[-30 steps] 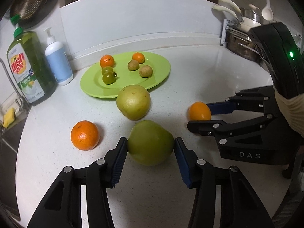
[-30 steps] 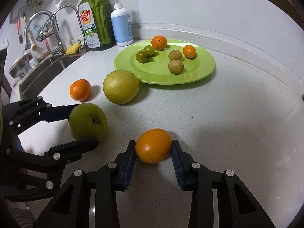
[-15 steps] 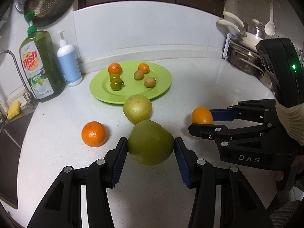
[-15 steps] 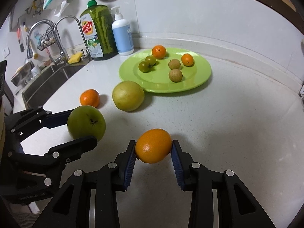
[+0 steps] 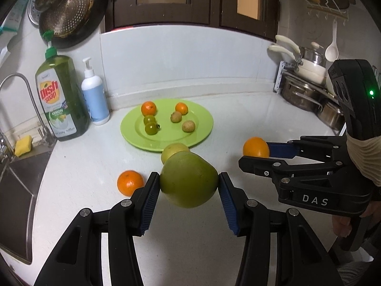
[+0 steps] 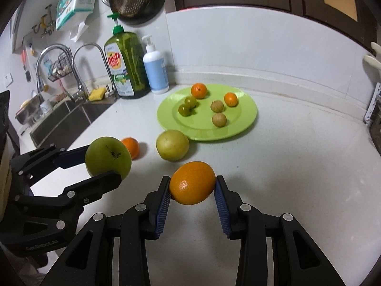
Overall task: Organize fruits
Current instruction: 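Carry the green apple and orange in both grippers over the green plate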
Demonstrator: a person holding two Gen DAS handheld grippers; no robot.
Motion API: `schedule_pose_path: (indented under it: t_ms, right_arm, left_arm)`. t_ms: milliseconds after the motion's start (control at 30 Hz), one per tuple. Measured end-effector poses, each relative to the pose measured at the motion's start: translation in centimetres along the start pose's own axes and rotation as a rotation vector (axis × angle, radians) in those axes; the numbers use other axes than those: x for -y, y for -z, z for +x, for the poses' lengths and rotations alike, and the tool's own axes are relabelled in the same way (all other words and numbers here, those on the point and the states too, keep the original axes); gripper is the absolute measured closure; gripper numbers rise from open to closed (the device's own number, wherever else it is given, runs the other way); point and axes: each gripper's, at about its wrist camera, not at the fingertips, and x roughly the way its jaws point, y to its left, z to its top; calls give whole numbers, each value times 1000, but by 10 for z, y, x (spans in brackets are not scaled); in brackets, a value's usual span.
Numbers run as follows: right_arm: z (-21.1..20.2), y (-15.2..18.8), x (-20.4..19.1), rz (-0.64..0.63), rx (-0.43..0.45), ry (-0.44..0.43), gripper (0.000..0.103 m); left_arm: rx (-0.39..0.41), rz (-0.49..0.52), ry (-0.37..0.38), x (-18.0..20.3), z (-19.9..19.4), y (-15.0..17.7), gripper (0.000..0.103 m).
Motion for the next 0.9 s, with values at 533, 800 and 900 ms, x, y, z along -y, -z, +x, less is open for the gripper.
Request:
schedule_pose_path:
  t_ms: [533, 800, 900]
  right_arm:
    - [-28, -36, -3, 47, 116, 54, 65]
    - [-23, -58, -4, 51, 139, 67, 65]
    - [-19, -67, -3, 48, 141, 77, 65]
  left_arm:
    - [65, 22, 41, -7, -13, -42, 54]
    - [71, 19, 61, -19, -3, -67, 54]
    - [68, 21, 61, -26, 3, -77, 54]
